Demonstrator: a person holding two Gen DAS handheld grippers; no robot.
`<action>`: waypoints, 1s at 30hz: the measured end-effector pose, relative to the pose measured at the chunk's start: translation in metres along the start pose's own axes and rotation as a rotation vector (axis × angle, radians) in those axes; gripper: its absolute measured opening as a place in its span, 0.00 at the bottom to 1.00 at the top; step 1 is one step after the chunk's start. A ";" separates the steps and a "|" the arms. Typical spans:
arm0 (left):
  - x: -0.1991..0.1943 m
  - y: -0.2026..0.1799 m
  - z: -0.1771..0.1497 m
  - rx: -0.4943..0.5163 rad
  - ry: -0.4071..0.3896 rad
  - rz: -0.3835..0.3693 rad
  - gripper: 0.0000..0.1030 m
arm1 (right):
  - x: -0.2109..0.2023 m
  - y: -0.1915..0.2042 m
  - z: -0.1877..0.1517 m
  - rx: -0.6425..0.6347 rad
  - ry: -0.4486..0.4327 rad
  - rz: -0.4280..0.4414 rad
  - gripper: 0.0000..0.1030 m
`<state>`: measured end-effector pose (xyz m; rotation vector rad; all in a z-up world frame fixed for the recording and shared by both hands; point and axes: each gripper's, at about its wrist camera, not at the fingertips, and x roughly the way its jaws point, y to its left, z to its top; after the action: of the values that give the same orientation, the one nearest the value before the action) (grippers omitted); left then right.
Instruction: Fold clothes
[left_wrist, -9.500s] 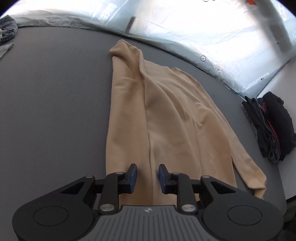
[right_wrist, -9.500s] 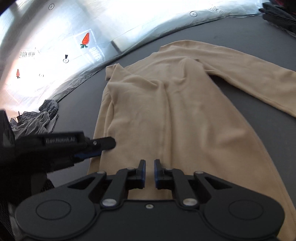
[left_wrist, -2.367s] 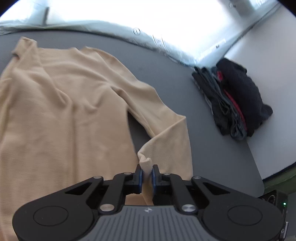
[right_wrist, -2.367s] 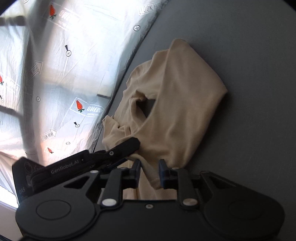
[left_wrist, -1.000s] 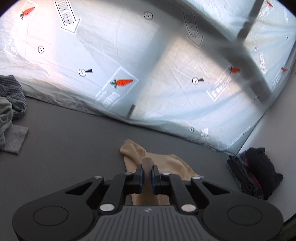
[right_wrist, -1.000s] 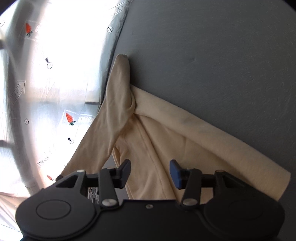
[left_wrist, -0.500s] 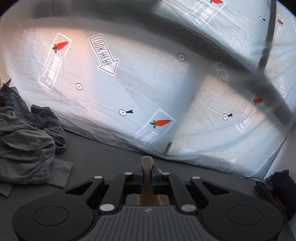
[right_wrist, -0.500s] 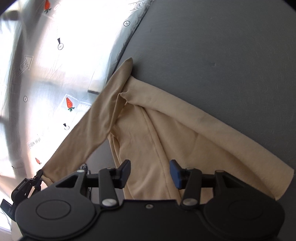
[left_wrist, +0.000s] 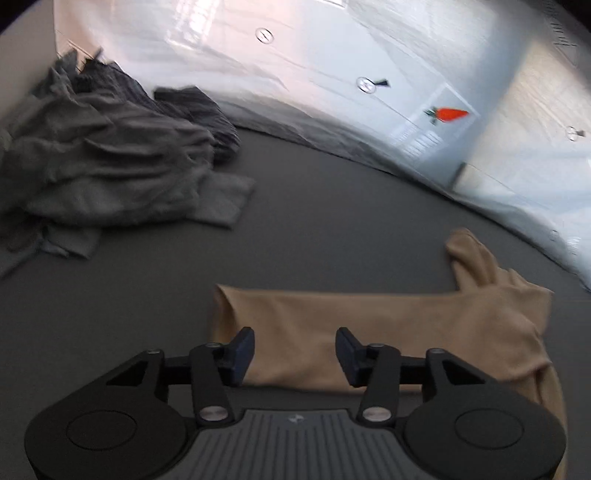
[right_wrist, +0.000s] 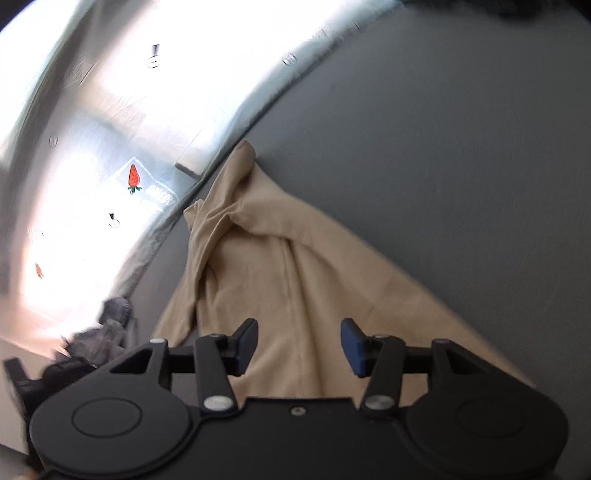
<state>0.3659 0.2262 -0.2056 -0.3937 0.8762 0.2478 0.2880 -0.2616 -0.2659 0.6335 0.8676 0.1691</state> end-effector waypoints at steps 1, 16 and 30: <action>0.001 -0.009 -0.013 0.022 0.031 -0.053 0.54 | -0.002 0.002 -0.001 -0.044 -0.020 -0.031 0.50; 0.015 -0.154 -0.147 0.485 0.286 -0.229 0.59 | 0.022 0.012 -0.025 -0.480 -0.044 -0.371 0.33; 0.024 -0.179 -0.175 0.589 0.295 -0.165 0.88 | 0.030 0.000 -0.012 -0.451 -0.035 -0.306 0.03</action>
<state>0.3253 -0.0099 -0.2838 0.0525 1.1504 -0.2286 0.2989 -0.2450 -0.2917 0.0796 0.8461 0.0719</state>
